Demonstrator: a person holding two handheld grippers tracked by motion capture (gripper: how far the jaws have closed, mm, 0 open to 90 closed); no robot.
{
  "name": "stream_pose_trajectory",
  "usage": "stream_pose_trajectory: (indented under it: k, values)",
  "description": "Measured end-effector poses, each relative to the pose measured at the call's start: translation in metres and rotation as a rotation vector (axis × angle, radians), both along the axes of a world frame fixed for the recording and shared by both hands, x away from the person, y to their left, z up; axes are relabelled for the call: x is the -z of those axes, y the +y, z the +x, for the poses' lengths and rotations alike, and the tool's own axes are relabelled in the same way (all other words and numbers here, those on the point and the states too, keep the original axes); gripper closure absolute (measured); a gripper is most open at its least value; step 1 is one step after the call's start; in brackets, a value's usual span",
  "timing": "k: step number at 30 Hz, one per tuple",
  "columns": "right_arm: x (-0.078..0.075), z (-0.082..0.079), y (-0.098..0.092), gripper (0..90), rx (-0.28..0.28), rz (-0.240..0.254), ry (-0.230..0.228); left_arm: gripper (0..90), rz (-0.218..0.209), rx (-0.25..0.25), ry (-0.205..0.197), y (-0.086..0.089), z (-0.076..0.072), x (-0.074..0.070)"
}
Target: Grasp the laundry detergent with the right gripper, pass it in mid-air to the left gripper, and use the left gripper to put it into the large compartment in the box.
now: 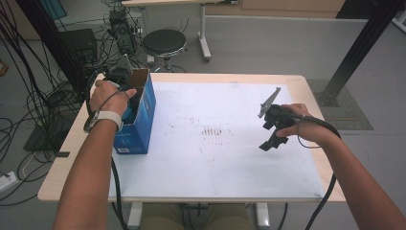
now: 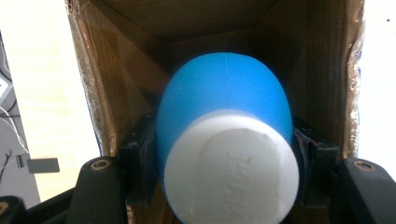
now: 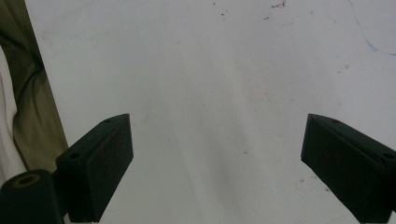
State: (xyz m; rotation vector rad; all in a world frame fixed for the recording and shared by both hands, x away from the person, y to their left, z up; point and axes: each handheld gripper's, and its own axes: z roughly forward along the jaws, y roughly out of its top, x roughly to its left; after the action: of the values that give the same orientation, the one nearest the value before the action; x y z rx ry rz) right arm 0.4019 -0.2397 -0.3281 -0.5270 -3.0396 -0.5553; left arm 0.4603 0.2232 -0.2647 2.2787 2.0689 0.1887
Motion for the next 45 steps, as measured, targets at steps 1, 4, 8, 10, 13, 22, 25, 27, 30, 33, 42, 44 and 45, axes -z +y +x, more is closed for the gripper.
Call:
stream_pose_trajectory:
  k: [1, 4, 8, 10, 13, 22, 25, 27, 30, 33, 42, 44, 45]
  values:
    - [0.0, 0.0, 0.0, 9.2, -0.001, 0.001, -0.001, 37.1, -0.002, -0.001, -0.002, 0.0, 0.0, 0.0]
    - [0.001, 0.0, -0.001, 9.2, 0.0, -0.002, 0.002, 36.7, -0.006, -0.001, -0.006, 0.0, 0.0, -0.002]
    - [0.001, -0.001, 0.0, 9.2, 0.0, 0.003, 0.0, 32.2, -0.008, -0.002, -0.01, 0.002, -0.001, -0.002]
    - [0.001, -0.001, 0.0, 9.2, -0.001, 0.003, 0.0, 31.3, -0.01, -0.004, -0.017, 0.003, -0.002, -0.002]
    - [0.001, -0.001, 0.0, 9.2, -0.001, 0.003, 0.0, 27.7, -0.02, -0.008, -0.019, 0.004, -0.002, -0.003]
    - [-0.001, -0.002, 0.0, 9.2, -0.002, -0.002, -0.002, 21.8, -0.036, -0.007, -0.033, 0.004, -0.003, -0.007]
    - [-0.001, -0.003, 0.0, 9.2, -0.002, 0.001, -0.003, 19.8, -0.033, -0.002, -0.038, 0.004, -0.004, -0.01]
    - [-0.001, -0.003, 0.001, 9.2, -0.006, -0.001, -0.004, 18.8, -0.033, -0.006, -0.041, 0.003, -0.004, -0.012]
    - [-0.001, -0.004, 0.001, 9.2, -0.007, 0.0, -0.004, 15.8, -0.029, -0.002, -0.042, 0.004, -0.005, -0.015]
    - [-0.002, -0.004, 0.001, 9.2, -0.007, -0.001, -0.005, 14.3, -0.029, -0.003, -0.046, 0.004, -0.006, -0.018]
    - [-0.002, -0.004, 0.002, 9.2, -0.01, -0.003, -0.005, 12.5, -0.024, 0.021, -0.062, 0.001, -0.008, -0.034]
    - [-0.003, -0.004, 0.001, 9.2, -0.01, -0.002, -0.008, 12.2, -0.027, 0.03, -0.053, 0.0, -0.008, -0.036]
    - [-0.004, -0.004, 0.001, 9.2, -0.011, -0.002, -0.008, 11.6, -0.027, 0.035, -0.053, -0.001, -0.009, -0.038]
